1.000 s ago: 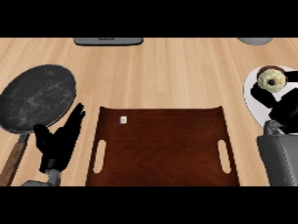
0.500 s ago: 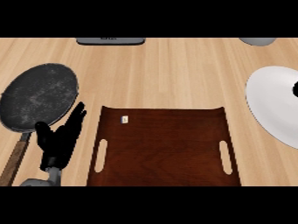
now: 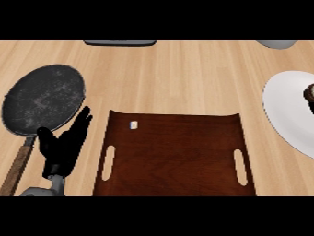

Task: Pick the cupcake from the tray and place it in the plate

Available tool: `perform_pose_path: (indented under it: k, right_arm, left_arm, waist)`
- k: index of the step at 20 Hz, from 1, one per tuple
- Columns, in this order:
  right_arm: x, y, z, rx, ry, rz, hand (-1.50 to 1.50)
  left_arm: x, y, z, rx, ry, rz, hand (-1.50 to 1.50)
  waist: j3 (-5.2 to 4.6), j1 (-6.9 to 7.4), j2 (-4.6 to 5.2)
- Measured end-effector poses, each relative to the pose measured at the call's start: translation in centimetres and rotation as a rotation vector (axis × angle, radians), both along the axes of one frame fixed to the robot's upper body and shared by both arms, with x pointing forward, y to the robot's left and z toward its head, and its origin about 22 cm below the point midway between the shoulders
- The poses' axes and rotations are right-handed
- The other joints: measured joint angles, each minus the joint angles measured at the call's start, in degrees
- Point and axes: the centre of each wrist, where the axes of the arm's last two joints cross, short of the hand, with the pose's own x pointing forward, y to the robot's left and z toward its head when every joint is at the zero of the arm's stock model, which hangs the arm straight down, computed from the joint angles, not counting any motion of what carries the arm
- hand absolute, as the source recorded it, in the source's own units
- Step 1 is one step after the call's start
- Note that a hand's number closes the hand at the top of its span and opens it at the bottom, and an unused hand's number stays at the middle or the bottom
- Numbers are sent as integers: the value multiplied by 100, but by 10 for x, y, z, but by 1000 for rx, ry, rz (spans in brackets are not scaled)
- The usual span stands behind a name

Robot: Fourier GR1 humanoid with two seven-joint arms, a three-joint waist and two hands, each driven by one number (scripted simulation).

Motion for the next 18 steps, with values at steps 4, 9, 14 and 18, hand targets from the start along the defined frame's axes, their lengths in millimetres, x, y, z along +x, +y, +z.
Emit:
perform_pose_path:
  k: [4, 9, 14, 18]
  right_arm:
    - [2, -11, -2, 47, -63, 76, -150]
    - [4, -15, 0, 53, -265, 121, -150]
    - [-7, -35, 1, 95, -421, 97, -150]
    - [-27, -49, -2, 164, -487, 123, -150]
  left_arm:
    - [-1, 2, 0, -2, -7, -2, 0]
    - [0, -2, -2, -5, 0, 2, 0]
    - [-3, -2, -1, 1, 2, 16, 0]
    - [-5, -2, -5, 5, 0, 29, 0]
  waist:
    - [4, 21, 6]
    - [12, -28, -8]
    - [-6, -74, -34]
    - [-13, -145, -71]
